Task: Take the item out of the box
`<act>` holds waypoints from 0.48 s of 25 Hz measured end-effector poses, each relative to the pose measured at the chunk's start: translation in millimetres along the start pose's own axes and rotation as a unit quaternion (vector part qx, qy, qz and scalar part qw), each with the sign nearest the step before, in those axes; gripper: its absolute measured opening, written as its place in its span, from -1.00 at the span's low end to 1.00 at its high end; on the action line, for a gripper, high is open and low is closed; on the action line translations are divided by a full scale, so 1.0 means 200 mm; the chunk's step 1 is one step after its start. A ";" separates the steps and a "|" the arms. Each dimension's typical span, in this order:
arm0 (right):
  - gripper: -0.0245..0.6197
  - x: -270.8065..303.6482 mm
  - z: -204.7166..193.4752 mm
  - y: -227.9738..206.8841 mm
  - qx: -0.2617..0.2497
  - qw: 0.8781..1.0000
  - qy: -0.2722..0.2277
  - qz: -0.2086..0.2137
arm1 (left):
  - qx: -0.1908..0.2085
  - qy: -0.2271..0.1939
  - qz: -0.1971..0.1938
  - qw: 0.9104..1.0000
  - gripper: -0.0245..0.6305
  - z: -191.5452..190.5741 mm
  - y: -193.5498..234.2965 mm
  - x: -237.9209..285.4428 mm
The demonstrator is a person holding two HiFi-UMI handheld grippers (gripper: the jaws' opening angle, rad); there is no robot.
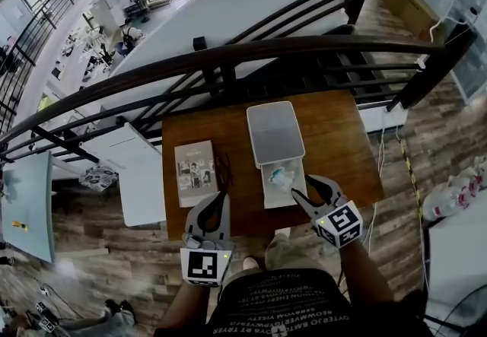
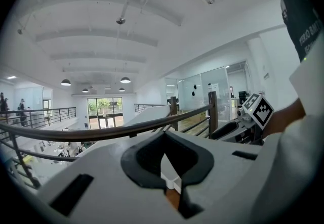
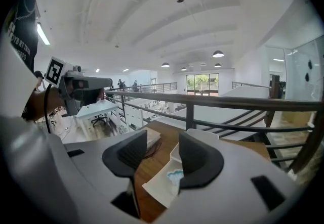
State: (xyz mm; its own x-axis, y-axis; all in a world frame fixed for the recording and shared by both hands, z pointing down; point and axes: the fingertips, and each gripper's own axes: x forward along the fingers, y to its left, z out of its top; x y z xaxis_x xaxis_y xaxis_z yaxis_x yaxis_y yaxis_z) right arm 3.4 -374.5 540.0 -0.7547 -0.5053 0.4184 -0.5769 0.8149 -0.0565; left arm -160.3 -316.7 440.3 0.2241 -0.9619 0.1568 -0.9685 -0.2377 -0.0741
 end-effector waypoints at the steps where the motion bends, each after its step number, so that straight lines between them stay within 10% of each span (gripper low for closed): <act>1: -0.32 0.03 -0.03 -0.02 0.000 1.000 0.006 0.002 | -0.001 0.003 0.001 1.000 -0.91 -0.01 0.00 0.02; 12: -0.31 0.29 -0.38 -0.16 0.010 0.997 0.072 0.036 | -0.011 0.014 0.020 1.000 -0.91 -0.07 0.03 0.17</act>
State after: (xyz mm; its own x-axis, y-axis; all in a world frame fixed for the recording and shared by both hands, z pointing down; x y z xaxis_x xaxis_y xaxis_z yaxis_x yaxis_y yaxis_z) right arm 1.6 -409.3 635.4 -0.7421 -0.3988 0.5388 -0.5303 0.8409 -0.1080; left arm -160.3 -350.0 459.0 0.1832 -0.9661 0.1816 -0.9786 -0.1968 -0.0598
